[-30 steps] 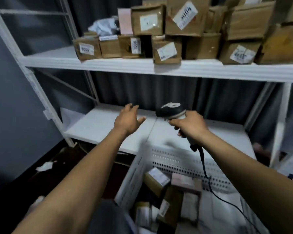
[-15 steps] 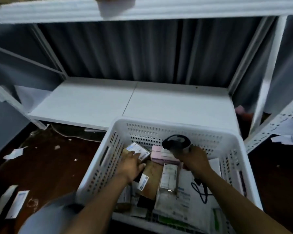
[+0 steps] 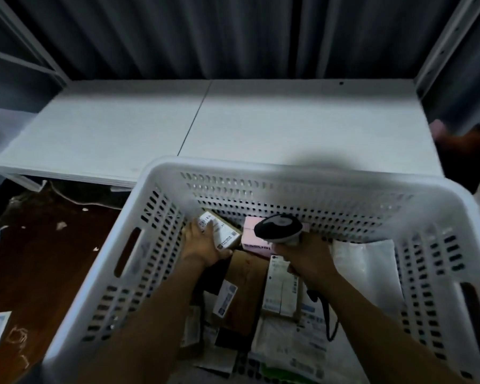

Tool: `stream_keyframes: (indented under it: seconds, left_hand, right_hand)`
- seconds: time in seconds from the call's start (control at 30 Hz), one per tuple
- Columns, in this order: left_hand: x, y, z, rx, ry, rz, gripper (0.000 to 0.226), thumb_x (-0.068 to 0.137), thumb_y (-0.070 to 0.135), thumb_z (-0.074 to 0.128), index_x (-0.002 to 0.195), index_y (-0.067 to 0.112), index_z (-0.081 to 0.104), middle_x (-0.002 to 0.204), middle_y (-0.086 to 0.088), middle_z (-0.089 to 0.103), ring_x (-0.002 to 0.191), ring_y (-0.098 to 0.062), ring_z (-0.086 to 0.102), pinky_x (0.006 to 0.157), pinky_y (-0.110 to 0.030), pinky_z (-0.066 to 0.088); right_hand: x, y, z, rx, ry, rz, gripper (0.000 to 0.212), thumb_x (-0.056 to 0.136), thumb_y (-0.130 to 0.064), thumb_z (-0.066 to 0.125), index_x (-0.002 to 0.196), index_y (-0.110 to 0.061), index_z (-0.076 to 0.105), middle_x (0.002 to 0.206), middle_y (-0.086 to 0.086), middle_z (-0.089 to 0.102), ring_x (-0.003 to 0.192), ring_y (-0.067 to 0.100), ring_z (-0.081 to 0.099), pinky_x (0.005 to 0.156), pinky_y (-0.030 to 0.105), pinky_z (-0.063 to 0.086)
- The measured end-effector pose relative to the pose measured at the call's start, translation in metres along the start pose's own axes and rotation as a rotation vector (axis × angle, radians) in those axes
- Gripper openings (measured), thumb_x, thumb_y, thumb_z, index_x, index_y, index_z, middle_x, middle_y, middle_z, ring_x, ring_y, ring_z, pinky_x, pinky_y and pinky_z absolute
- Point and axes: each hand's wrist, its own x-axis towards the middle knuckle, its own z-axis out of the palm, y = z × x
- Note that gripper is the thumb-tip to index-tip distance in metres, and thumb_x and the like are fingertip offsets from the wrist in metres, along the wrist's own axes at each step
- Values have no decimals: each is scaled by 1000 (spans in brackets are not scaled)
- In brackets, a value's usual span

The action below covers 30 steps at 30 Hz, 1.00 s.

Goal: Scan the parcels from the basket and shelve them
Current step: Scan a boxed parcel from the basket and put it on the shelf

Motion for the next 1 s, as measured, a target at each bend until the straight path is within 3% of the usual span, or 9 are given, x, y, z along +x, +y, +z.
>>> stream_keyframes:
  seconds: [0.17,0.27,0.4,0.53,0.6,0.73,0.83,0.93,1.0]
  left_hand:
    - [34,-8,-5,-23,-204,-57,127,65,75,68,153,30,-12,157,-20,-23,144,-39,-20,118,-49,-1]
    - [38,-11,-7,-36,-237,-51,129,62,72,73,152,36,-12,156,-23,-19,144,-42,-16,118,-50,0]
    - [14,-14,-16,-70,-154,-36,125,63,62,78,152,38,-6,153,-23,-5,142,-43,-4,117,-49,8]
    - [-33,-16,-47,-224,-72,16,124,65,52,79,152,35,-7,153,-17,-8,142,-39,-6,118,-49,13]
    - [-64,-11,-71,-315,-44,86,125,63,51,80,152,35,-6,152,-13,-7,142,-35,-6,118,-43,12]
    - [-135,10,-129,-524,41,246,124,63,53,83,152,38,-2,153,-1,0,143,-27,9,114,-29,19]
    - [-189,19,-164,-546,130,404,130,53,61,80,152,40,0,155,6,-5,146,-21,-1,120,-33,12]
    - [-236,27,-190,-549,170,517,130,53,61,81,151,44,-4,155,11,-16,145,-14,-11,118,-29,1]
    - [-266,34,-204,-510,204,570,129,57,60,82,150,45,-6,153,14,-26,143,-10,-21,113,-27,-6]
  right_hand:
    - [18,9,4,-47,-28,-5,25,83,-18,71,81,7,67,66,23,69,50,24,62,54,26,47]
    - [19,11,4,-7,-28,15,26,82,-18,74,79,7,66,65,25,67,49,24,60,54,27,46]
    - [8,0,1,45,-17,57,21,83,-19,76,77,-2,66,61,11,65,44,17,58,48,26,45]
    - [-20,-30,-9,208,-21,77,18,82,-15,77,85,0,69,67,18,68,48,19,60,51,29,47]
    - [-42,-55,-17,341,-12,80,7,81,-9,76,83,-5,70,66,12,67,57,21,62,54,32,51]
    - [-92,-100,-43,491,22,58,25,81,-17,77,104,-10,69,92,3,70,89,22,66,80,38,53]
    - [-134,-119,-70,711,24,45,46,75,-23,75,117,-6,67,100,8,71,92,25,65,74,35,52]
    - [-178,-134,-89,941,-111,15,40,74,-22,68,111,-6,67,98,11,73,85,27,70,59,33,57]
    - [-201,-141,-94,954,-165,-38,44,76,-18,74,117,-4,66,108,19,71,92,33,70,64,39,58]
